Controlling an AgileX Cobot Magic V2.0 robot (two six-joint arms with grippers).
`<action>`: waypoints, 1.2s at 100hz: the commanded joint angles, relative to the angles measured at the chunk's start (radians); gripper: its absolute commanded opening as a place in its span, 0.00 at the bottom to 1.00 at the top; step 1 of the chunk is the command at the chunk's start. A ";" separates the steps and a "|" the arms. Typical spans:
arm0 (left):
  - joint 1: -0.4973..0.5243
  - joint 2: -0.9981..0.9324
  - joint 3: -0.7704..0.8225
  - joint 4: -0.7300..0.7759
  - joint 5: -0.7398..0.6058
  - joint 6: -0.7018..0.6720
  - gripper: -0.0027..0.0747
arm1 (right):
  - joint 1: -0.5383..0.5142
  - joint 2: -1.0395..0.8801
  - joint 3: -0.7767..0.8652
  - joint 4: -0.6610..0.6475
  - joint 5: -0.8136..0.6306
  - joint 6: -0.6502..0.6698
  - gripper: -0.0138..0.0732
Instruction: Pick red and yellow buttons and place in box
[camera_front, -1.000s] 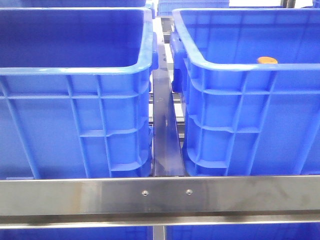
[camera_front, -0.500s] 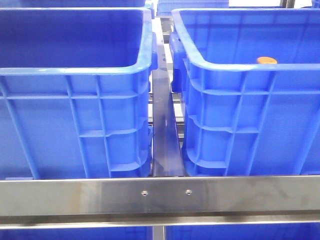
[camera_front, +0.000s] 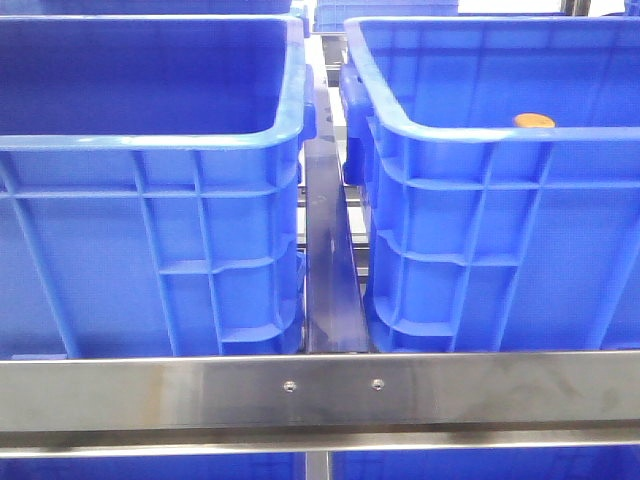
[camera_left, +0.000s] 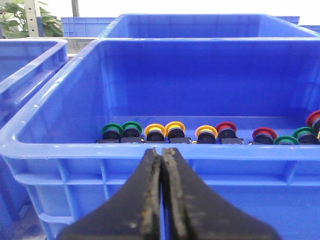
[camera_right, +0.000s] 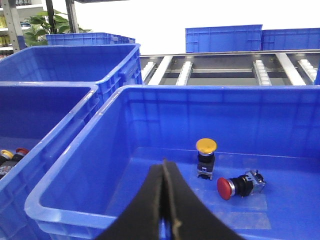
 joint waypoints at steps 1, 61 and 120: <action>0.004 -0.029 0.054 0.000 -0.080 -0.011 0.01 | -0.005 0.013 -0.023 0.022 -0.035 -0.011 0.08; 0.004 -0.029 0.054 0.000 -0.080 -0.011 0.01 | -0.005 0.013 -0.023 0.022 -0.035 -0.011 0.08; 0.004 -0.029 0.054 0.000 -0.080 -0.011 0.01 | 0.033 0.013 -0.023 0.022 -0.129 -0.010 0.08</action>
